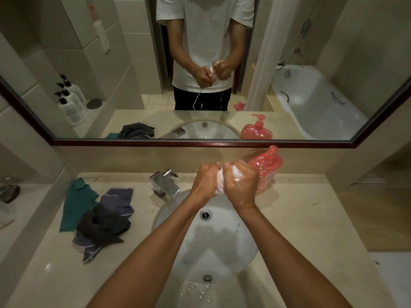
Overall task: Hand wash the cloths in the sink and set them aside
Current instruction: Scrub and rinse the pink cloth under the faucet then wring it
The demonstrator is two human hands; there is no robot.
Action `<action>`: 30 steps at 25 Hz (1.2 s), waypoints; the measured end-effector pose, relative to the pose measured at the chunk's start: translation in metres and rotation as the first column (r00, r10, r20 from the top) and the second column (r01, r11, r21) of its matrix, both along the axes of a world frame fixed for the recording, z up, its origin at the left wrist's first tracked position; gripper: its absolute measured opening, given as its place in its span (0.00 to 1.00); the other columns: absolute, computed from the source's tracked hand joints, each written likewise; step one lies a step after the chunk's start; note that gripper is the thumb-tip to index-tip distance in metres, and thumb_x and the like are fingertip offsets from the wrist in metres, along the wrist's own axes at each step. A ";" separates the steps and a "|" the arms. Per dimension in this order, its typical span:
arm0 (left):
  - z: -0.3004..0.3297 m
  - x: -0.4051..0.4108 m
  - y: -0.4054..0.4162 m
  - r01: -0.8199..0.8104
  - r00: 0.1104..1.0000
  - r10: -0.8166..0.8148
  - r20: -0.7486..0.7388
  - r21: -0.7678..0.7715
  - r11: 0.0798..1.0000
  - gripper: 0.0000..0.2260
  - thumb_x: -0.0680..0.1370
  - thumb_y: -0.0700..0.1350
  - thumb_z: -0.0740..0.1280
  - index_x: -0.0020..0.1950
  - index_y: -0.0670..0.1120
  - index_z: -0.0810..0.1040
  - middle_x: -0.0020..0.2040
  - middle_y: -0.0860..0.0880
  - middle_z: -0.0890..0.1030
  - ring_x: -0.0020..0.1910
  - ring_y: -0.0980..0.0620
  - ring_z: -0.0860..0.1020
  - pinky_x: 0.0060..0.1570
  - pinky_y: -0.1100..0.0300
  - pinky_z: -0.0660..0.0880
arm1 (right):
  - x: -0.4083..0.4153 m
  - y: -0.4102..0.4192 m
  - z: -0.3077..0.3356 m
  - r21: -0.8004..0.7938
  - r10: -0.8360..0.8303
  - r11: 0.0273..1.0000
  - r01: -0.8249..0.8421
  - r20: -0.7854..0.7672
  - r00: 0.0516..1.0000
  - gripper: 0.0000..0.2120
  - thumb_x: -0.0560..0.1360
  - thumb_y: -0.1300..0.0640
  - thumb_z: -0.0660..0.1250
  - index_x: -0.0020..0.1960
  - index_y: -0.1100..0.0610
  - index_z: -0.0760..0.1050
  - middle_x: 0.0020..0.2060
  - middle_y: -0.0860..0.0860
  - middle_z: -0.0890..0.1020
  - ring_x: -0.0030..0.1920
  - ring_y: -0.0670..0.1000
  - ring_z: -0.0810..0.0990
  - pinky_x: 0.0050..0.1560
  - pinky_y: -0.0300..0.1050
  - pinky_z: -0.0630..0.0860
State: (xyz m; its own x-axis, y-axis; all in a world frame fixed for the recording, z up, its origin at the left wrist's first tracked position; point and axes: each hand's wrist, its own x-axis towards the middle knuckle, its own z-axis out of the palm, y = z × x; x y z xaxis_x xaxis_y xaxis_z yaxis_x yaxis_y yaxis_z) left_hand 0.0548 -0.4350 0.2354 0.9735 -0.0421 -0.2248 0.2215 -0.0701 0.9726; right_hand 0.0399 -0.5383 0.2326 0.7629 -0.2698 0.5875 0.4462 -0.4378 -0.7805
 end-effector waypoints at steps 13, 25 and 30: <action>-0.021 0.012 0.009 0.155 0.960 -0.142 -0.241 0.037 0.987 0.17 0.84 0.52 0.54 0.39 0.47 0.71 0.30 0.45 0.70 0.27 0.51 0.67 0.27 0.62 0.58 | 0.009 0.001 -0.032 -0.066 0.038 0.997 -0.041 -0.050 0.998 0.20 0.76 0.58 0.62 0.28 0.66 0.69 0.24 0.57 0.72 0.25 0.56 0.70 0.28 0.51 0.67; -0.028 0.000 0.010 -0.161 0.986 0.146 0.077 0.251 0.954 0.23 0.84 0.52 0.56 0.34 0.42 0.73 0.31 0.47 0.76 0.33 0.47 0.75 0.37 0.43 0.77 | 0.012 -0.006 -0.038 -0.019 0.165 0.984 -0.180 -0.316 0.935 0.16 0.74 0.45 0.60 0.42 0.56 0.78 0.37 0.45 0.81 0.40 0.43 0.79 0.42 0.38 0.73; -0.013 -0.003 0.004 -0.227 0.974 0.225 0.034 0.200 0.953 0.23 0.80 0.57 0.58 0.33 0.43 0.75 0.33 0.46 0.79 0.36 0.45 0.77 0.41 0.46 0.76 | 0.006 0.006 -0.021 0.087 0.129 0.991 -0.104 -0.375 0.918 0.08 0.74 0.49 0.64 0.36 0.46 0.74 0.30 0.36 0.78 0.34 0.39 0.76 0.35 0.30 0.68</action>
State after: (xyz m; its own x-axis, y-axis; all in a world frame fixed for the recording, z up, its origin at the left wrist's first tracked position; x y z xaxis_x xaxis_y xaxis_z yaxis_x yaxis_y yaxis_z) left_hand 0.0514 -0.4310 0.2220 0.9547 0.2244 -0.1954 0.2438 -0.2135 0.9460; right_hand 0.0458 -0.5324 0.2117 0.9532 -0.1932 0.2327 0.1563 -0.3441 -0.9258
